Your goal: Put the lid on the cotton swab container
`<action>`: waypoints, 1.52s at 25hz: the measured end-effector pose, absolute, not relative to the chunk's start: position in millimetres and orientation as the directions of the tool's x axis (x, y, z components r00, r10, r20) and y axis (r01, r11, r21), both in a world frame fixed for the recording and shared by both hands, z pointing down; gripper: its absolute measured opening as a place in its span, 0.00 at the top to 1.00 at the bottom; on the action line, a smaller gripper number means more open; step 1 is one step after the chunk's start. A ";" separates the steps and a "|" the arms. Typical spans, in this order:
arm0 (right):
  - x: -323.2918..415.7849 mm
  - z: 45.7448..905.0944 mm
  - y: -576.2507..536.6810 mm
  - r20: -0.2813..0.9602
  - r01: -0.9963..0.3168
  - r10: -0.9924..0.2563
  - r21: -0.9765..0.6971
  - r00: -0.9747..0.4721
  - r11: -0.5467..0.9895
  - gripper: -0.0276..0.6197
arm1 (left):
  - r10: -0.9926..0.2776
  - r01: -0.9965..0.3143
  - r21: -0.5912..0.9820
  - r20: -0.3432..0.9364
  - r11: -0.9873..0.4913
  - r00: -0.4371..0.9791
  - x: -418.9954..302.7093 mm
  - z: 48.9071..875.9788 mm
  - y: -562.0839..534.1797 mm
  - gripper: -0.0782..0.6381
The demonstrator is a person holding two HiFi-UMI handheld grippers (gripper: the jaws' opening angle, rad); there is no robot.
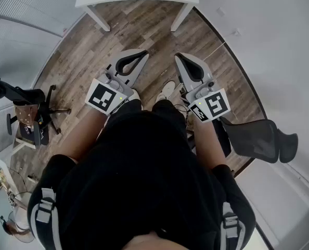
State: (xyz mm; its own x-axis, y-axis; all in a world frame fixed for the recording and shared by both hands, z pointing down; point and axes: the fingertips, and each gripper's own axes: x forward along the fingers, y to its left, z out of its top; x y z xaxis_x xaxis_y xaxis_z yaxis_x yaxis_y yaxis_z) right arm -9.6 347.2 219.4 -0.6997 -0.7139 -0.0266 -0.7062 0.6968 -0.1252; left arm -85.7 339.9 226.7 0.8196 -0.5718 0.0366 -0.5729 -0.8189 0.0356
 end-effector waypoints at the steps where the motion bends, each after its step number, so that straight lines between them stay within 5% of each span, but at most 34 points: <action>1: -13.3 220.2 350.7 -0.024 -0.704 -0.712 -0.127 -0.702 0.698 0.94 | -0.574 -0.575 0.030 0.037 -0.818 0.818 -88.6 226.0 343.1 0.88; 28: 13.0 225.6 353.9 -0.007 -0.685 -0.694 -0.160 -0.720 0.711 0.94 | -0.629 -0.632 0.013 0.083 -0.775 0.773 -78.0 227.7 343.0 0.87; 31: 12.2 228.5 350.2 0.015 -0.677 -0.682 -0.139 -0.731 0.723 0.82 | -0.629 -0.631 0.011 0.065 -0.776 0.775 -75.2 227.7 339.6 0.87; 38: 20.7 230.2 335.7 0.020 -0.673 -0.677 -0.121 -0.736 0.729 0.68 | -0.651 -0.653 0.024 0.058 -0.757 0.757 -67.5 226.0 323.0 0.63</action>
